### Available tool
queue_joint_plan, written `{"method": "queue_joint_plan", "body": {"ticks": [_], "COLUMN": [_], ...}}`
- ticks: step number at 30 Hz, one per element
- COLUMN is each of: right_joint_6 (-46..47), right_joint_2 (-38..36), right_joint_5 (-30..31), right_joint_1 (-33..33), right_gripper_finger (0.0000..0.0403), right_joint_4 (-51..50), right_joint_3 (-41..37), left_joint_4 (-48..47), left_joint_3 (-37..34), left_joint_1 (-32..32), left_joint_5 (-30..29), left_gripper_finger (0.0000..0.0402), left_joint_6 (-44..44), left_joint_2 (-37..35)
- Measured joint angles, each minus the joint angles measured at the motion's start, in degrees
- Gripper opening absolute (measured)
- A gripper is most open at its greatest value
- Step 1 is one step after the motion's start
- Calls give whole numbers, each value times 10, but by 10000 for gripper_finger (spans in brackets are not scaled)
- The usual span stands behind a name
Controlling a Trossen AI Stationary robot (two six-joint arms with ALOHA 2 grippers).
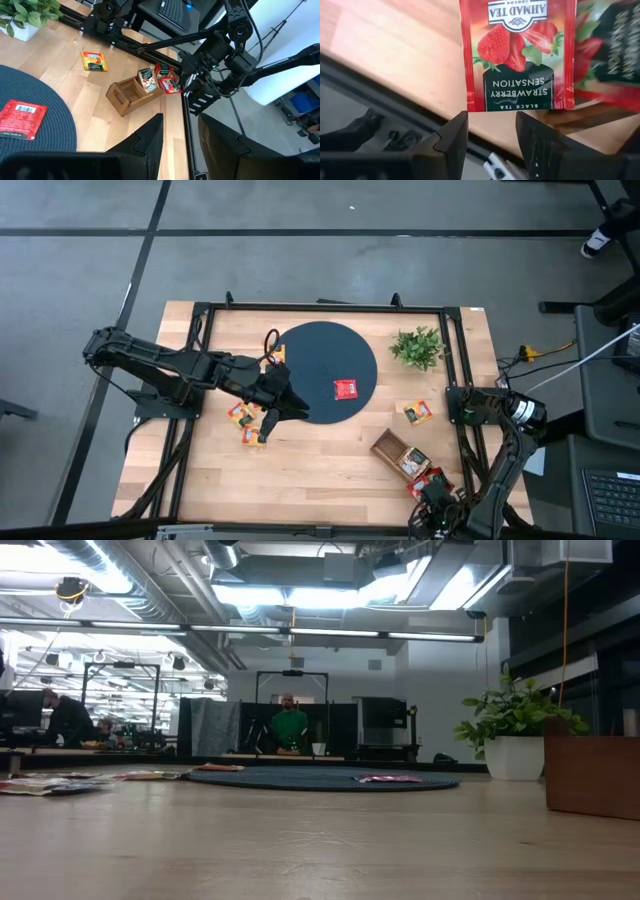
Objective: Pick & Place Tea
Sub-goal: Put the red tea bag into the right section of the wooden organizer
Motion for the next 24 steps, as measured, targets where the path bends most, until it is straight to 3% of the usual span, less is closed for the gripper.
{"method": "queue_joint_plan", "body": {"ticks": [24], "right_joint_6": [4], "right_joint_2": [0], "right_joint_5": [9], "right_joint_1": [-29], "right_gripper_finger": [167], "right_joint_4": [-99], "right_joint_3": [0], "left_joint_4": [0], "left_joint_3": [0], "left_joint_1": [0], "left_joint_5": [0], "left_gripper_finger": [118], "left_joint_6": [-1], "left_joint_2": [0]}}
